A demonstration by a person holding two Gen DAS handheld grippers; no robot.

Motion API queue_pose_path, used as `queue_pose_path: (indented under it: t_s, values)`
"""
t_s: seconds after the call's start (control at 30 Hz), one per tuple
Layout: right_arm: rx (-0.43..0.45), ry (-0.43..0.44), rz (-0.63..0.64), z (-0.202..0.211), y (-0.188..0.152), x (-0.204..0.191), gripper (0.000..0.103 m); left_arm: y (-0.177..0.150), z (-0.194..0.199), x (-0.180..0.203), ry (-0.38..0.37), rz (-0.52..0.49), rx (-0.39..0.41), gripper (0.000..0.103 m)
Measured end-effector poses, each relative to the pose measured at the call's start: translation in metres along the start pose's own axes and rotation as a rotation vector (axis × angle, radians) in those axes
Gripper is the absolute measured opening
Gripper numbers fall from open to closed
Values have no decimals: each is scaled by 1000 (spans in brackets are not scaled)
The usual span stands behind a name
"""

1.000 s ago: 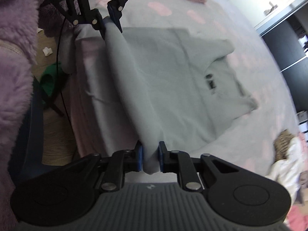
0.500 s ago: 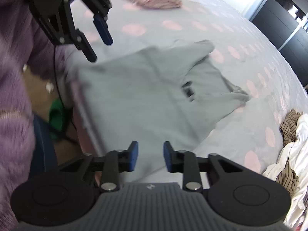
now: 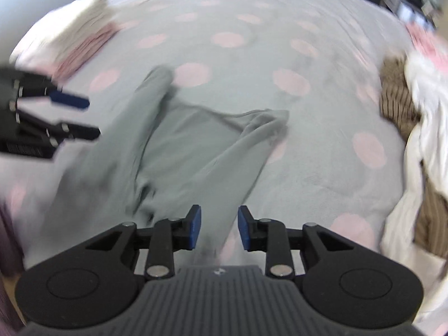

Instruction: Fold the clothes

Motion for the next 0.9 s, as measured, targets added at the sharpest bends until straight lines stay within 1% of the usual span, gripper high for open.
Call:
queue_pose_path:
  t_s: [0.07,0.2,0.27,0.33,0.37,0.4,0.43,0.53,0.57,0.63,0.7,0.8,0.87,0.9]
  values:
    - [-9,16,-29,-11,10,0,37,8,-14,-4,10,35,5,49]
    - [-31,57,-51,-29,25,-3,42,22,-44,-7,69,39,-21,49]
    - [-32,48,-49,-38,30,-3,47,24,-57,-7,115,31,-44,49]
    - [-29,33,-53,-45,36,-2,47,23,-66,-9,137,33,-71,47]
    - [-27,30,-62,-48,39,-1,47,21,-67,-11,136,37,-81,42]
    - [-26,27,-71,-51,42,1,47,19,-67,-13,131,48,-90,32]
    - [-26,23,-80,-54,44,2,47,17,-65,-18,121,64,-100,25]
    - [-35,11,-97,-62,47,6,47,8,-59,-33,103,112,-125,14]
    - [-39,6,-102,-64,47,8,47,5,-57,-38,103,124,-134,12]
    - [-51,2,-116,-68,45,10,47,-3,-55,-46,107,147,-152,11]
    - [-61,-6,-118,-73,42,12,47,-9,-59,-54,109,164,-153,11]
    - [-68,-11,-119,-81,38,16,48,-11,-66,-58,100,172,-126,11]
    - [-68,-6,-137,-82,40,19,48,-7,-65,-57,100,161,-86,12]
    - [-68,-3,-147,-82,41,20,48,-4,-63,-57,94,164,-72,14]
Point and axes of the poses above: each gripper's, at about its wrist camera, not at the fingertips, and z roughly against the way its jaws point, x to its right, y to its top, the point moved 2 cm from there along -z, roughly the way its jaws point, and after that the axes turned 12 degrees about -z, right-handed, at the moved point
